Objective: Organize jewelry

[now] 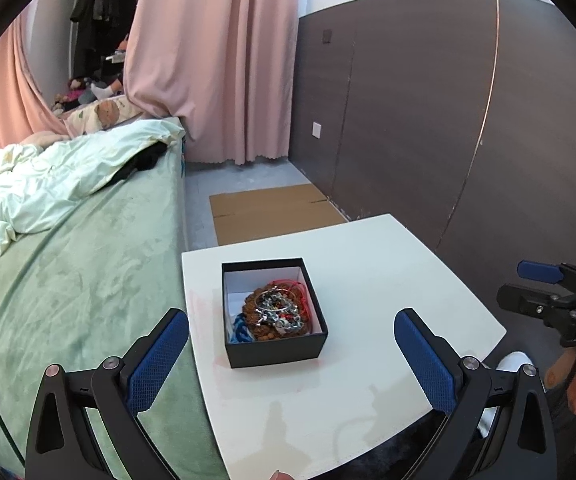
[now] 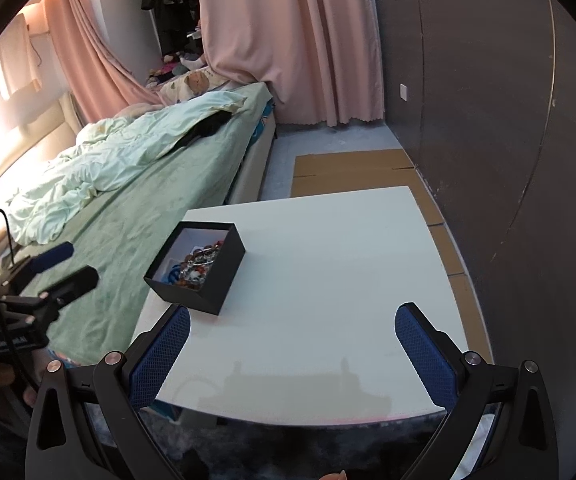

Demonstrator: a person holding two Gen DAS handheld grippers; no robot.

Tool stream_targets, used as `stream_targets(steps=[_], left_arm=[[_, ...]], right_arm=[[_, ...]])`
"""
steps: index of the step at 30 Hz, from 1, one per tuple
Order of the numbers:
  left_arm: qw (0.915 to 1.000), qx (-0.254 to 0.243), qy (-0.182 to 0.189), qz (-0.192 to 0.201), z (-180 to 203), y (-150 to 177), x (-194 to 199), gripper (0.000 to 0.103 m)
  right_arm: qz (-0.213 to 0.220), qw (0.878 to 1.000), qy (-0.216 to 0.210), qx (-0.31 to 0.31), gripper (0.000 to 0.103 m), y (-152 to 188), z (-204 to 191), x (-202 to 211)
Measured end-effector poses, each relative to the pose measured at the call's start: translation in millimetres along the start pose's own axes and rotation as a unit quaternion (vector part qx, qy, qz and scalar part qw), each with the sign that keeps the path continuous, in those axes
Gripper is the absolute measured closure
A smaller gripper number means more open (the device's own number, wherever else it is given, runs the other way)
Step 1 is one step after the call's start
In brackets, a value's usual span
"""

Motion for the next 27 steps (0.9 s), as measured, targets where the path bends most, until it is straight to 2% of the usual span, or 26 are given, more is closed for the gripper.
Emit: stream_targets(steps=[11,27], left_arm=[[0.9998,0.016,-0.003,0.011,-10,-5,9,0.000],[0.9998,0.010,-0.002,0.015,-5,-8,13,0.000]], right_arm=[[0.006,1.000,0.008,0.014,0.000,-2,-4,5],[0.024,0.999,0.009,0.021,0.000,-7,-4,14]])
Point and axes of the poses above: each gripper's, at about its wrist camera, not at the fingertips, and x roughly against the way its jaws point, z to its right, y to its underside, the point moved 10 cm from there along -x, roughly the way its jaws point, and after that the axes turned 3 degrees about y, right-handed, at the moved point
